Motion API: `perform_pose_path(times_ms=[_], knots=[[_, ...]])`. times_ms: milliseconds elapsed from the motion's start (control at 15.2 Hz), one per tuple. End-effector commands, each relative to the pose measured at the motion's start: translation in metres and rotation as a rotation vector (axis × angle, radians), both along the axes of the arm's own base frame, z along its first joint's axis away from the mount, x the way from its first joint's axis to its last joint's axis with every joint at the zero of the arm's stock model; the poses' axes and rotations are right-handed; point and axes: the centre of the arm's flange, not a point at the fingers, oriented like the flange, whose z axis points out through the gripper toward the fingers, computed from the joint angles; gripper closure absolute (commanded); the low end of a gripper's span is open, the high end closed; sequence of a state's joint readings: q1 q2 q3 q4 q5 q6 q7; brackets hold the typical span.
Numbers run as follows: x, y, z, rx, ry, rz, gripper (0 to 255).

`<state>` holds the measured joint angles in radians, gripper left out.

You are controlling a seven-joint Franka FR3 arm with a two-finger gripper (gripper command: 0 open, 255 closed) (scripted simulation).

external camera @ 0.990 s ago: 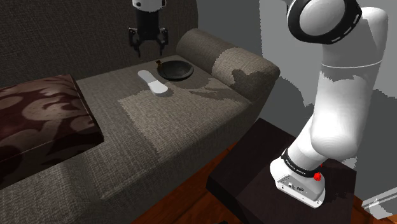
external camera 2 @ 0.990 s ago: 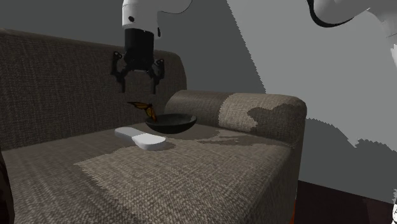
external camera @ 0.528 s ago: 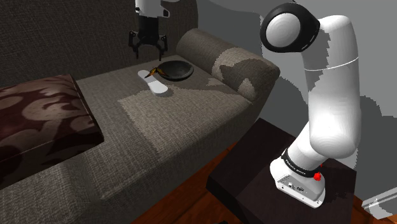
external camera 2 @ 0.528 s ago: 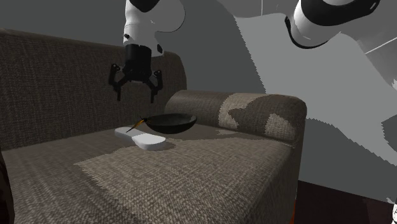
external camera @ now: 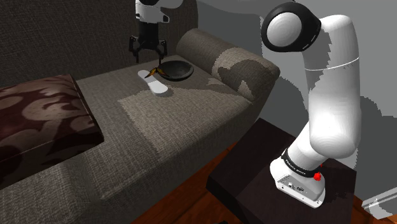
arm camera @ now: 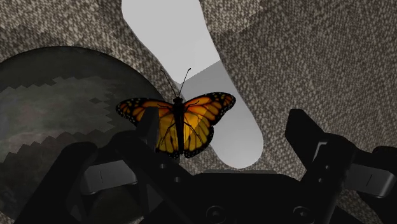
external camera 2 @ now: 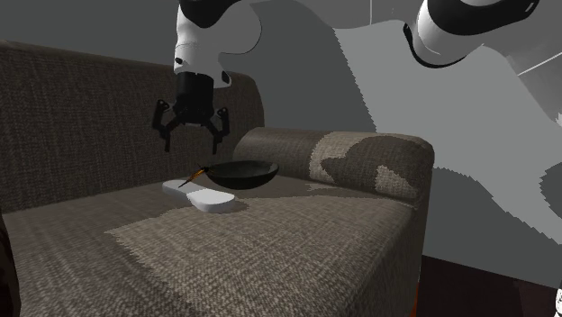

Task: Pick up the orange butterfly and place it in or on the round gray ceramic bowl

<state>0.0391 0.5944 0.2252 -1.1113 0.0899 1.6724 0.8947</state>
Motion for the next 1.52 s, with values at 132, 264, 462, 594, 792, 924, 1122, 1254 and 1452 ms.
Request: perform_pose_path(times_ms=[132,264,462,594,792,924,1122,1254,1452], knots=[[0.000,0.000,0.000,0.000,0.000,0.000,255],[0.000,0.000,0.000,0.000,0.000,0.000,255],[0.000,0.000,0.000,0.000,0.000,0.000,255],[0.000,0.000,0.000,0.000,0.000,0.000,255],[0.000,0.000,0.000,0.000,0.000,0.000,0],[0.002,-0.018,0.004,-0.055,-0.003,0.026,0],[0.004,-0.029,0.002,-0.092,-0.005,0.044,0],[0.003,-0.027,-0.009,-0.092,-0.005,0.044,0],[0.002,-0.026,-0.024,-0.092,-0.005,0.044,0]])
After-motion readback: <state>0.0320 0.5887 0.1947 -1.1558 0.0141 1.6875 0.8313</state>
